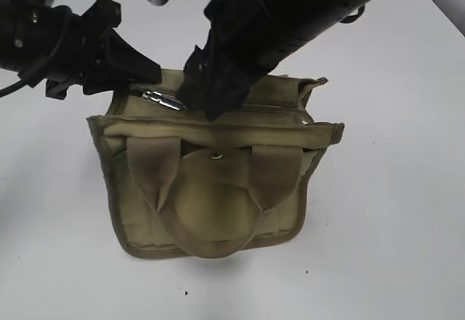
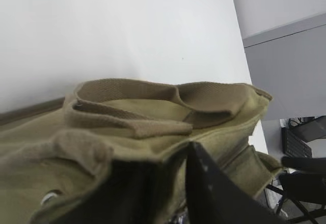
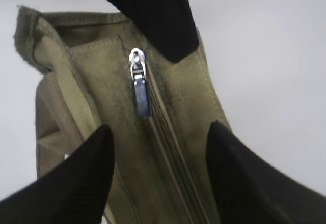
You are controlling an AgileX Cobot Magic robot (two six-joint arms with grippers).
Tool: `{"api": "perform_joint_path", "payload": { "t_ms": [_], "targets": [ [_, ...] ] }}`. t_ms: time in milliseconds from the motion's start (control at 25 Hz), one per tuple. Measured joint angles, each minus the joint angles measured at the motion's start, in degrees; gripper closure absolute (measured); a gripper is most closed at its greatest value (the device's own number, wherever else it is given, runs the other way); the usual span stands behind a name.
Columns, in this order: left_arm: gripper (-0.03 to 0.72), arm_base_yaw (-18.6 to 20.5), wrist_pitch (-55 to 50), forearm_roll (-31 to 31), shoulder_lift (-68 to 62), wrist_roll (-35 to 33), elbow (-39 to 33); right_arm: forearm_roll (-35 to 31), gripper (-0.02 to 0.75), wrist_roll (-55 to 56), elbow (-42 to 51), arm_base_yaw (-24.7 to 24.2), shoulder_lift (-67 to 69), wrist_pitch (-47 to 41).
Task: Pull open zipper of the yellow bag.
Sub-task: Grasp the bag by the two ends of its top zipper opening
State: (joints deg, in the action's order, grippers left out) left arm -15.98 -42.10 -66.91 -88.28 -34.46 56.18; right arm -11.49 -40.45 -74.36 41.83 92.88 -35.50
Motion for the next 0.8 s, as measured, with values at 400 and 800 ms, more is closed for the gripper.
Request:
{"api": "perform_joint_path", "payload": {
  "t_ms": [400,800],
  "targets": [
    [0.665,-0.04,-3.14,-3.03,-0.2,0.18,0.12,0.13,0.386,-1.53,-0.06,1.18,3.44,5.15],
    [0.666,-0.04,-5.48,-6.62,-0.67,0.18,0.12,2.06,0.414,-1.59,-0.18,1.18,6.29,6.94]
  ]
}}
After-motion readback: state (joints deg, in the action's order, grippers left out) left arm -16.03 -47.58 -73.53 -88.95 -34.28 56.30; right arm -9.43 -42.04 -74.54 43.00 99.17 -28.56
